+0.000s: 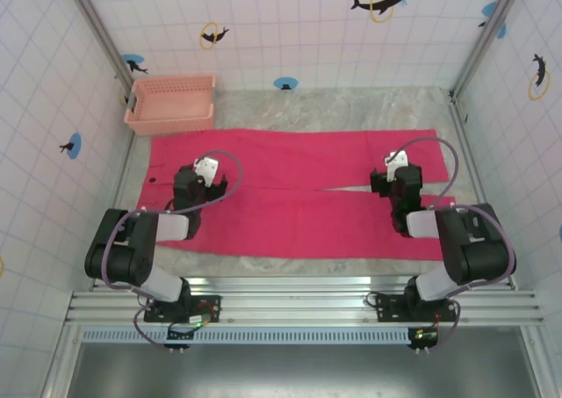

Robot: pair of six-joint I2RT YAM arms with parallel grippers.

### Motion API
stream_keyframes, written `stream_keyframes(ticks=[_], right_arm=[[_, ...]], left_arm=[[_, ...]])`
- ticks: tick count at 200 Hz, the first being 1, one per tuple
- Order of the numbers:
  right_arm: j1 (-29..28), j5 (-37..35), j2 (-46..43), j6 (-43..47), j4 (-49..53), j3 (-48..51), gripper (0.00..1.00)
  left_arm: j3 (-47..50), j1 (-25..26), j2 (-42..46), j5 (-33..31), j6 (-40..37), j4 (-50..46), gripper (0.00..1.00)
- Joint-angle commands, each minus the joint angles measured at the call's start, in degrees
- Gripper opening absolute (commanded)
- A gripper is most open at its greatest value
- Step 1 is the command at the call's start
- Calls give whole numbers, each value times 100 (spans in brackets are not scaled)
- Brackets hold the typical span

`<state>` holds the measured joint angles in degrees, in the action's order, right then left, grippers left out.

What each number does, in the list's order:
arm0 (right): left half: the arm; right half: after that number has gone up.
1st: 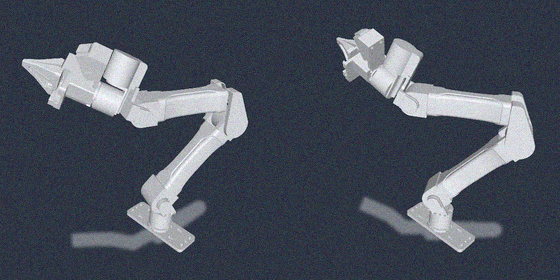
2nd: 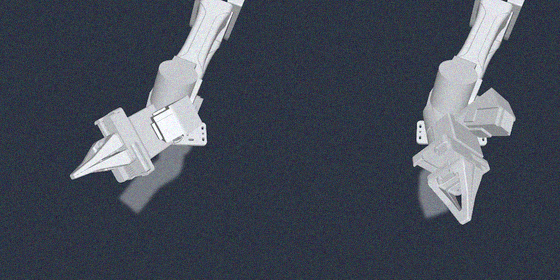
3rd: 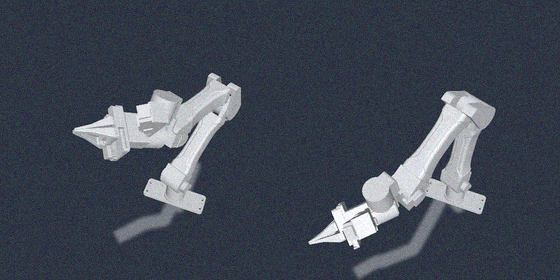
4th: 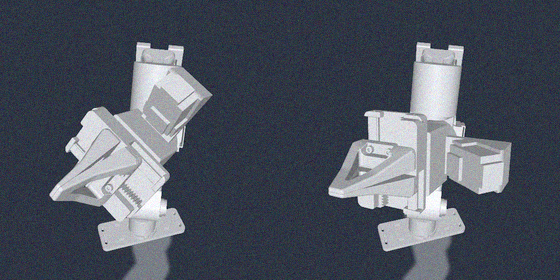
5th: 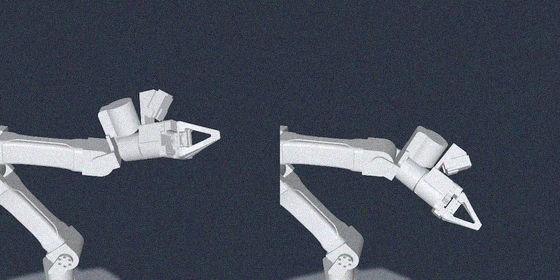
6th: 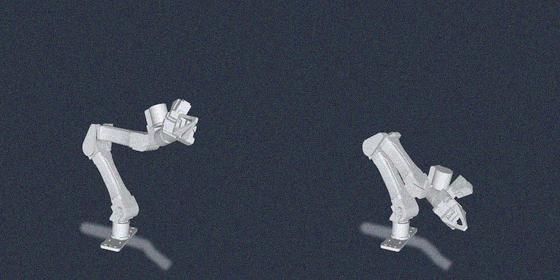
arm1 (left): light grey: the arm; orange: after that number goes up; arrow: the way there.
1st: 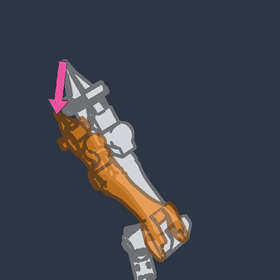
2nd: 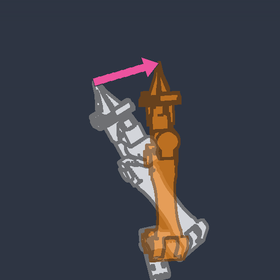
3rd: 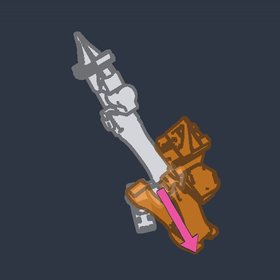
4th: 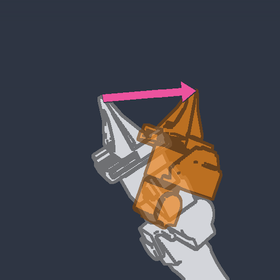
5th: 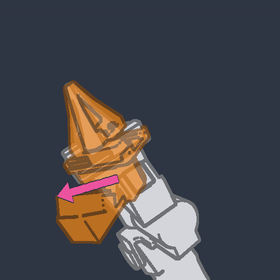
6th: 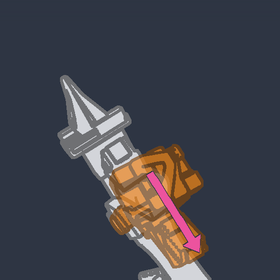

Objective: Roll up the long pants

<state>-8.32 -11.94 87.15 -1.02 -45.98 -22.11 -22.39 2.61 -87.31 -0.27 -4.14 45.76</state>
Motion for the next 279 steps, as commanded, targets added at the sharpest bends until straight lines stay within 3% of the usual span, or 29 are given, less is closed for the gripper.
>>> stream_keyframes(ticks=[1,127,141,162,192,210,238,279], right_arm=[[21,-10,-14,4,-66,-127,98],[24,-10,-12,2,-60,-121,98],[-28,-137,-228,46,393,-378,98],[-287,-777,-686,13,3860,-2161,98],[-1475,-941,-680,722,7145,-3810,99],[-2504,-903,-737,904,8206,-4147,94],[-3881,-436,-626,865,9236,-4266,93],[-5390,-709,-231,348,9731,-3960,87]], left_arm=[[-99,8,55,115,-26,86,97],[-121,5,80,68,-28,92,97],[-552,14,388,-32,0,-913,98],[-2360,29,689,-1008,329,-4088,97],[-5053,42,326,-2047,365,-7495,98],[-5938,44,234,-2313,7,-8530,98],[-5765,26,674,-2393,-164,-8910,97],[-4942,3,1295,-1792,273,-9079,97]])
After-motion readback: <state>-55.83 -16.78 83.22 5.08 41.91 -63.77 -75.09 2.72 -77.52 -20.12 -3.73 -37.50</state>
